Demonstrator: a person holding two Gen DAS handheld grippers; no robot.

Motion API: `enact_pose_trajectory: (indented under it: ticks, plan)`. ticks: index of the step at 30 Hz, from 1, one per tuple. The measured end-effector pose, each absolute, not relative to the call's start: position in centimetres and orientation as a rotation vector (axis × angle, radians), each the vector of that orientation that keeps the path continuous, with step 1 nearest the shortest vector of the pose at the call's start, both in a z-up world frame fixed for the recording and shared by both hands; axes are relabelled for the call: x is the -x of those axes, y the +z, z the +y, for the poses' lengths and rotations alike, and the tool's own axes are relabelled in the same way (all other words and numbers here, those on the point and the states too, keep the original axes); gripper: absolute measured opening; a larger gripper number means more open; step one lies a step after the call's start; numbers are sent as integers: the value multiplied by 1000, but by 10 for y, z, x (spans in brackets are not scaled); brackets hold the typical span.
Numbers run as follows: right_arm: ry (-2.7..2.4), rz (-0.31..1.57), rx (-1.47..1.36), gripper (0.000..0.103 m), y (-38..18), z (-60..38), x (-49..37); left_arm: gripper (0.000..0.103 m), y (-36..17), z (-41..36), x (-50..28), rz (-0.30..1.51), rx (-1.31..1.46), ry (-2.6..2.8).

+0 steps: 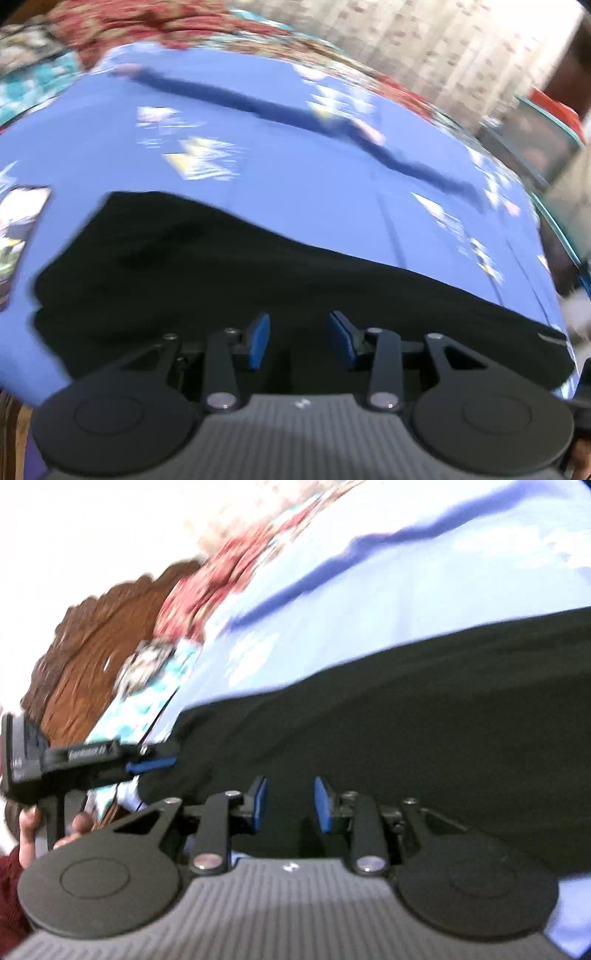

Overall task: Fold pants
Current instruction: 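Fold the pants over with the right gripper toward the left gripper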

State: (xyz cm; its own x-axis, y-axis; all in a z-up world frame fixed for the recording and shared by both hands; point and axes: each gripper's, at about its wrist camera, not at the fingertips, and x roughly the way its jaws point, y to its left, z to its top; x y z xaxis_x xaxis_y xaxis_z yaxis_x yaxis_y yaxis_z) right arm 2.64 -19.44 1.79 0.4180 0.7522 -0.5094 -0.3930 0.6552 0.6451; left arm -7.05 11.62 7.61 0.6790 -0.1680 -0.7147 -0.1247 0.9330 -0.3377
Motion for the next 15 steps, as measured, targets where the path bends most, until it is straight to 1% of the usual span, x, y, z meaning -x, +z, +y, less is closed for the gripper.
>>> enact_pose_trajectory:
  ticks: [3, 8, 11, 15]
  plan:
    - [628, 812, -533, 33, 23, -255, -20, 38, 66, 84, 56, 869, 355, -83]
    - [365, 707, -678, 37, 24, -370, 7, 38, 32, 47, 37, 991, 317, -91]
    - [197, 652, -792, 37, 14, -435, 28, 37, 13, 45, 28, 1062, 314, -25]
    - [46, 553, -950, 37, -10, -492, 46, 37, 17, 53, 27, 1074, 362, -1]
